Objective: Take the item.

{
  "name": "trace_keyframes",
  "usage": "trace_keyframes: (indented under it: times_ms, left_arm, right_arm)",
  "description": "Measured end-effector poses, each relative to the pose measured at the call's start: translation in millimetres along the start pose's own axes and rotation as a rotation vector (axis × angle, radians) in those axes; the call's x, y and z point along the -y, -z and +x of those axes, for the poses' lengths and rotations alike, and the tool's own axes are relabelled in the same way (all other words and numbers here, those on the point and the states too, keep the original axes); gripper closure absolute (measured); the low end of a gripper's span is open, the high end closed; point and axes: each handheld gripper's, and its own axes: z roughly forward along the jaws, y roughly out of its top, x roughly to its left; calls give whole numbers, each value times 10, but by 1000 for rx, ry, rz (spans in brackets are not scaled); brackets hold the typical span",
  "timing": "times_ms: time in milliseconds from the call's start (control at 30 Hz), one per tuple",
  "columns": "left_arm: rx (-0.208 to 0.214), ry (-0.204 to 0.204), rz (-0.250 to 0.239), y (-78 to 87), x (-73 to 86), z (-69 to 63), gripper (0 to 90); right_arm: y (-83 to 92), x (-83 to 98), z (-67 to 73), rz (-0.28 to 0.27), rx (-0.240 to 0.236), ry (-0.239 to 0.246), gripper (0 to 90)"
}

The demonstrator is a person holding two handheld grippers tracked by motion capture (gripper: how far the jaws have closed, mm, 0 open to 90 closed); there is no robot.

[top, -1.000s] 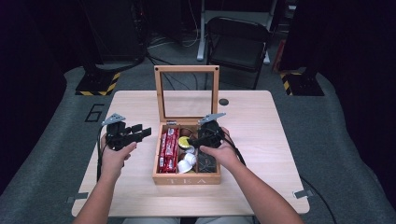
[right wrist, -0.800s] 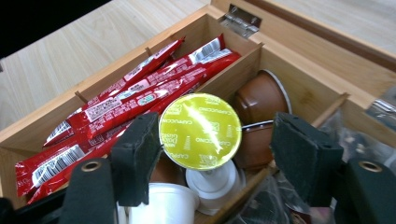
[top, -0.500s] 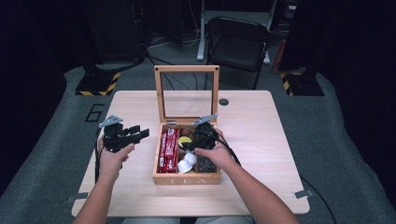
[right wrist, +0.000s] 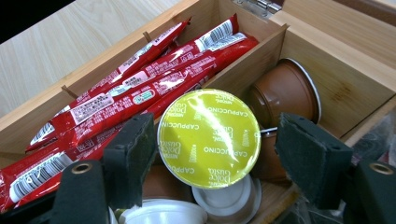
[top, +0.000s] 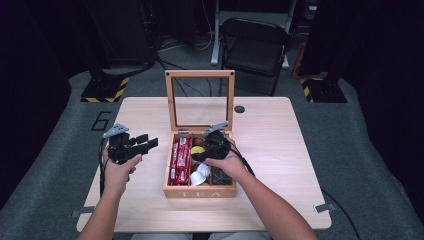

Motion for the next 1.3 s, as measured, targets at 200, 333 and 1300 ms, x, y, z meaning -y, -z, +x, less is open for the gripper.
trace_keyframes:
  times_ms: [200,333,1300]
  left_arm:
    - [-4,-3,-7,41,-5,11,460]
    - [-10,-3,-12,62,-4,13,461]
    - [-16,-6,-20,66,-1,16,469]
  right_arm:
    - [-42,-17,3,2,-4,5,301]
    - [-58,-30,-6,20,-6,-3,304]
    - [-114,-47,-14,47,-30,-24,370]
